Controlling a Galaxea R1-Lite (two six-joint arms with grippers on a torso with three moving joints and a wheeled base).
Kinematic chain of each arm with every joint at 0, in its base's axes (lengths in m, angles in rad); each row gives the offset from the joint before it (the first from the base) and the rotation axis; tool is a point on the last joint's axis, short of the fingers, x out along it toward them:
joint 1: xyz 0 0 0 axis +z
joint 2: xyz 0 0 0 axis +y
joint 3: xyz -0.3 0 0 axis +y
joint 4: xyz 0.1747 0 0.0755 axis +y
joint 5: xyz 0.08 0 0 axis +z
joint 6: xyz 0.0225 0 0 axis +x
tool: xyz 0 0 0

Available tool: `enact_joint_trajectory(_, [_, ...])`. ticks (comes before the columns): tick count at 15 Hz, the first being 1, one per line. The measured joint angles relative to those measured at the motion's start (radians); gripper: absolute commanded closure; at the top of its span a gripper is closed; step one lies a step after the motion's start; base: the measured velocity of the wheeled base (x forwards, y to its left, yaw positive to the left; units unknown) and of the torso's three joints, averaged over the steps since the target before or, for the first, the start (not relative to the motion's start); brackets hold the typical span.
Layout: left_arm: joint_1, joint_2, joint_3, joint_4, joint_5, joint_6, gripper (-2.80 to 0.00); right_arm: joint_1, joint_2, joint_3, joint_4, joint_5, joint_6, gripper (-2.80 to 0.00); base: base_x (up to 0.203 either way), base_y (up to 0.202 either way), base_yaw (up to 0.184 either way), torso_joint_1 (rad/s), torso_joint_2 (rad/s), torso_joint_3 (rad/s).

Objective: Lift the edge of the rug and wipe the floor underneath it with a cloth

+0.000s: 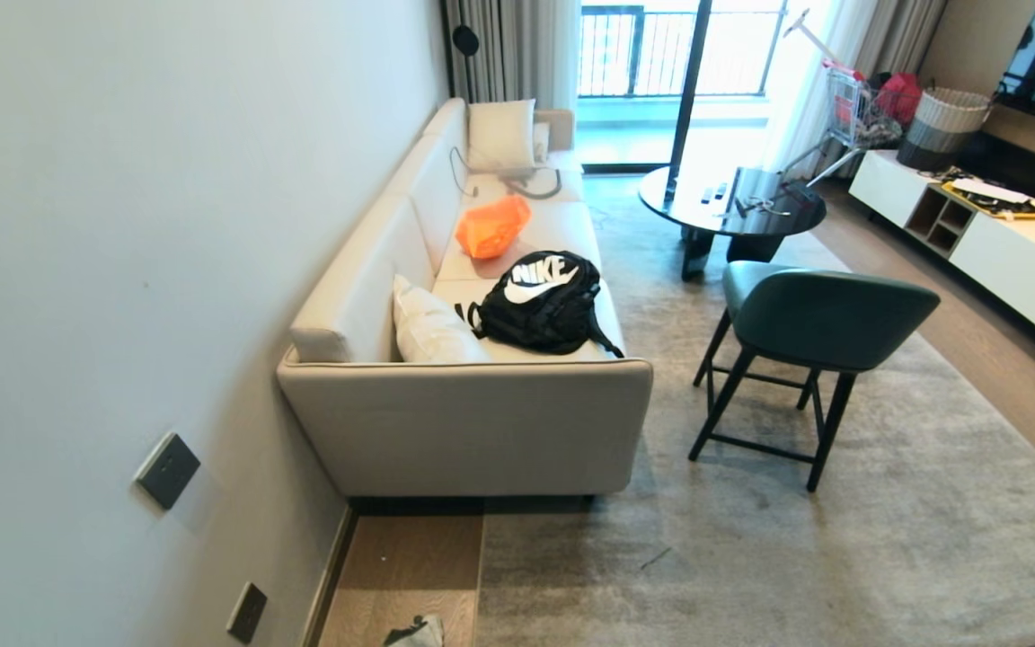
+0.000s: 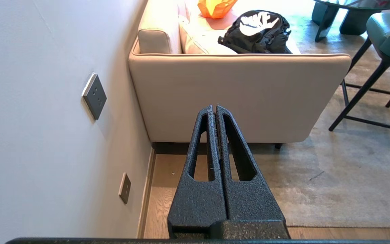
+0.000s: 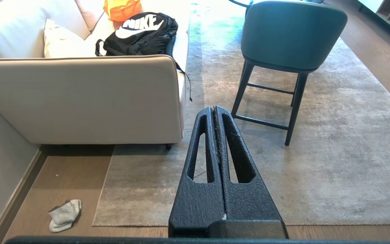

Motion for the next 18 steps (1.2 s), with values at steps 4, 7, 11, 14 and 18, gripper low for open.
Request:
enact_joint_trajectory(4, [0.000, 0.000, 0.000, 0.000, 0.000, 0.000, 0.00, 0.000, 0.000, 0.000, 0.000, 0.000, 0.000, 0.00, 0.000, 0.000, 0.000, 0.000, 0.00, 0.000])
enact_joint_trajectory(7, [0.000, 0.000, 0.000, 0.000, 0.000, 0.000, 0.00, 0.000, 0.000, 0.000, 0.000, 0.000, 0.000, 0.00, 0.000, 0.000, 0.000, 0.000, 0.00, 0.000])
enact_joint_trajectory(11, [0.000, 0.000, 0.000, 0.000, 0.000, 0.000, 0.00, 0.000, 0.000, 0.000, 0.000, 0.000, 0.000, 0.00, 0.000, 0.000, 0.000, 0.000, 0.00, 0.000])
enact_joint_trajectory(14, [0.000, 0.000, 0.000, 0.000, 0.000, 0.000, 0.00, 0.000, 0.000, 0.000, 0.000, 0.000, 0.000, 0.00, 0.000, 0.000, 0.000, 0.000, 0.00, 0.000])
enact_joint_trajectory(18, [0.000, 0.000, 0.000, 0.000, 0.000, 0.001, 0.00, 0.000, 0.000, 0.000, 0.000, 0.000, 0.000, 0.00, 0.000, 0.000, 0.000, 0.000, 0.00, 0.000])
